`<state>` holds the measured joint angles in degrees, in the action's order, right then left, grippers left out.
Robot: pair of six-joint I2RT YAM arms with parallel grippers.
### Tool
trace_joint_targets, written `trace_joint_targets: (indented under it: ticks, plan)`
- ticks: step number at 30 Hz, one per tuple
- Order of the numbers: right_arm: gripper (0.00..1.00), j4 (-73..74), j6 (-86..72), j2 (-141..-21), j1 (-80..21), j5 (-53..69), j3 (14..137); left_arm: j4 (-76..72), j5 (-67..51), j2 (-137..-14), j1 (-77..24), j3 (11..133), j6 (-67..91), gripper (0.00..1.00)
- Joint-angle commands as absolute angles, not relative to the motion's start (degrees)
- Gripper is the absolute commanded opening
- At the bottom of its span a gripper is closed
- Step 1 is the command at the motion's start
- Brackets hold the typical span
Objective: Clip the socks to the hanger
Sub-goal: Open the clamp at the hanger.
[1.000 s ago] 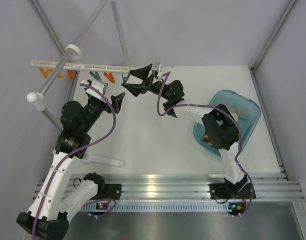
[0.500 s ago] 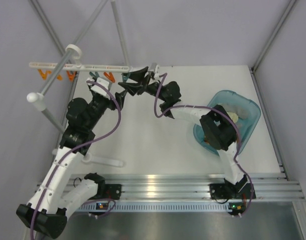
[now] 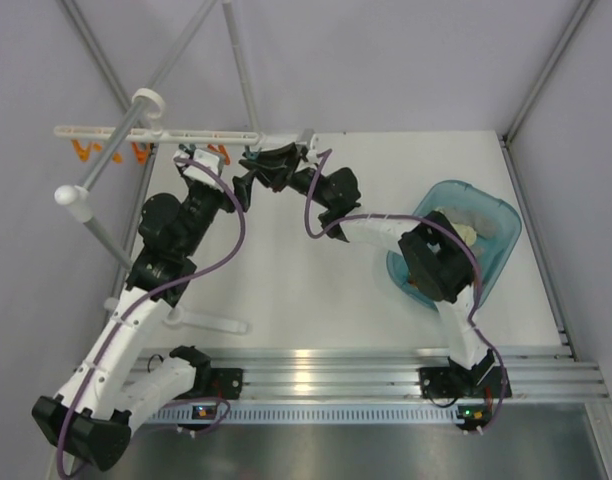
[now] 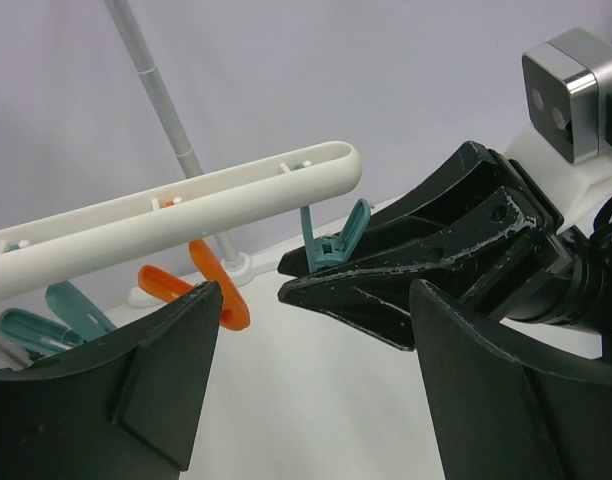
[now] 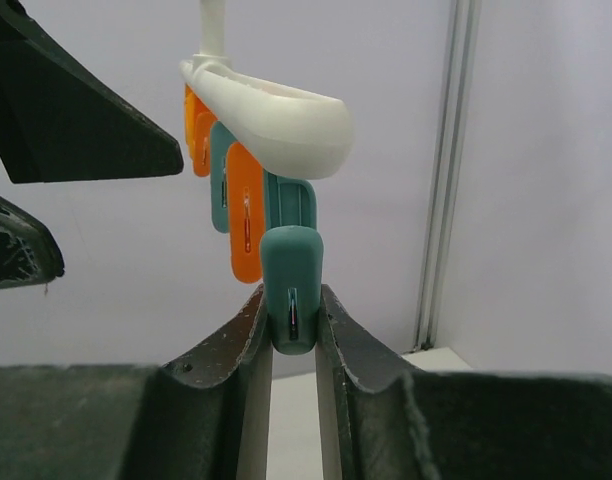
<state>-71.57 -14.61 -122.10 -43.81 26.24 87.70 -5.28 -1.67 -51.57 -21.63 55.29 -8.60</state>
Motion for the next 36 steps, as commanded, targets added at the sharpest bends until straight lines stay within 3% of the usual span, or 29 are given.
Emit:
trace_joint_targets:
  ticks: [1, 36]
  plan:
    - [0.00, -75.32, -13.71, -117.42, -45.53, 24.17, 87.54, -10.89, -0.53, -52.56, -22.32, 57.48, -6.07, 0.81]
    - [0.00, -76.99, -13.80, -114.17, -46.85, 26.72, 83.32, -25.31, 3.34, -60.03, -24.35, 58.36, -4.22, 0.69]
